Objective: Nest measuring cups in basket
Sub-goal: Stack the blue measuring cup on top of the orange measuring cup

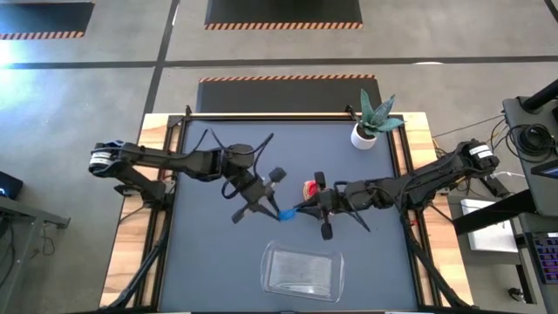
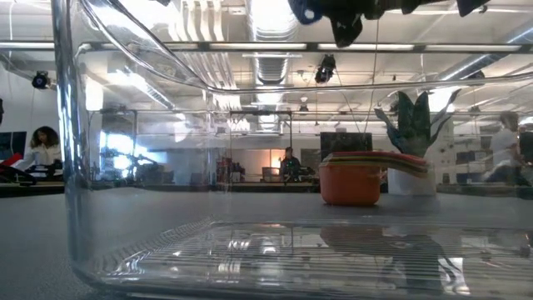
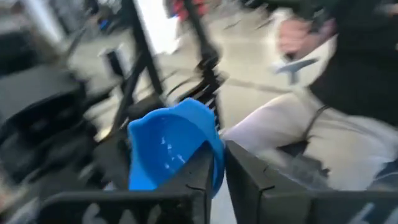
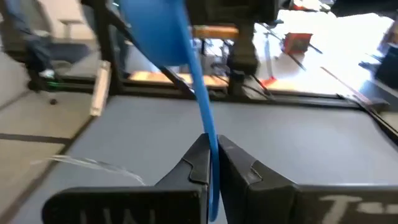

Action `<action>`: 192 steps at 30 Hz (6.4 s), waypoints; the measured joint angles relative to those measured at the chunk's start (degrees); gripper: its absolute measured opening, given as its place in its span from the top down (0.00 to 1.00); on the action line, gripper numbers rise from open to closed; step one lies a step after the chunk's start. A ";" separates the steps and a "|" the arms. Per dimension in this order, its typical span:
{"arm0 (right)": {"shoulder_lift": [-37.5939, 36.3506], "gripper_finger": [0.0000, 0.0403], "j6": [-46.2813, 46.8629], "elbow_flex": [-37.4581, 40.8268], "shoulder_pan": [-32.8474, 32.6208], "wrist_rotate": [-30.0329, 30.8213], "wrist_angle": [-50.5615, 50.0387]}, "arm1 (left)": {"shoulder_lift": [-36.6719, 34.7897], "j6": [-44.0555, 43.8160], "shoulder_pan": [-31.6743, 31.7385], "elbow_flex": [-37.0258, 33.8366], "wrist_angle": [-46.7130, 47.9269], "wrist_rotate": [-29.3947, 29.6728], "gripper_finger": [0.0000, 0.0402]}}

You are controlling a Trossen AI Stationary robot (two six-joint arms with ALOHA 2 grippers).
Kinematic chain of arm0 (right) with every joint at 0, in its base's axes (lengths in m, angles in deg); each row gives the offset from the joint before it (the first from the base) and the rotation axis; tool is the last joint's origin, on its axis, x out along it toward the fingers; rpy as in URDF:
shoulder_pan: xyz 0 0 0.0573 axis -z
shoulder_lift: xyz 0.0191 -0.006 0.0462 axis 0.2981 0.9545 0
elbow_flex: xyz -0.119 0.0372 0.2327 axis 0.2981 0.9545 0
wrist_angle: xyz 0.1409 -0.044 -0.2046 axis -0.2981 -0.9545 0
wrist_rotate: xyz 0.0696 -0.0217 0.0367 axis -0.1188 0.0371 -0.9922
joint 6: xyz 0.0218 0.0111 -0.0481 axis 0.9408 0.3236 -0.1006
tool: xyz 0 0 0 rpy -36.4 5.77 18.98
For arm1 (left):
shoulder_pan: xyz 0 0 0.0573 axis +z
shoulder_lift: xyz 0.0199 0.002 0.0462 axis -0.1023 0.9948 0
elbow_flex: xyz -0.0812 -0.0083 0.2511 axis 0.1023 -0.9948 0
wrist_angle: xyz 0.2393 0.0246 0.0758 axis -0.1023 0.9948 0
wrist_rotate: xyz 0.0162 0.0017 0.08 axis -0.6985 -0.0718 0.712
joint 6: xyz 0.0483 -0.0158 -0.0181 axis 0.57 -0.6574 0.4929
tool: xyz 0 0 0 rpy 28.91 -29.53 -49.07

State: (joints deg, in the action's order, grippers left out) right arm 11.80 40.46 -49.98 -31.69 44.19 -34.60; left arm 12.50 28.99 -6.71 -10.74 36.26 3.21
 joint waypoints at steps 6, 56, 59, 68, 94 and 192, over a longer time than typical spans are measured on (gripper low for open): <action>-4.39 0.98 3.44 0.00 -0.68 9.12 -10.64 | -4.31 0.43 0.37 0.00 12.61 15.42 0.79; 25.08 0.89 49.14 -30.76 -13.14 35.11 -106.08 | -9.27 -17.40 0.36 -3.21 26.51 46.70 0.59; 25.08 0.82 48.83 -30.75 -13.14 34.85 -105.74 | -9.27 -17.54 0.35 -3.21 26.51 46.64 0.59; 22.80 0.64 47.45 -32.44 -13.43 31.32 -104.96 | -9.27 -17.63 0.35 -3.21 26.51 46.36 0.59; -11.92 0.98 49.80 -2.41 -17.27 37.22 -65.82 | -9.27 -17.86 0.35 -3.52 23.88 46.03 0.59; 12.49 0.44 43.76 -20.20 15.91 -19.71 -73.63 | -3.11 -24.86 2.17 -20.17 -16.99 35.12 0.68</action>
State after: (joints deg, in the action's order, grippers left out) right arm 24.28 84.21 -70.18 -15.79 24.48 -108.23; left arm 9.39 4.13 -4.55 -30.92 19.27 38.33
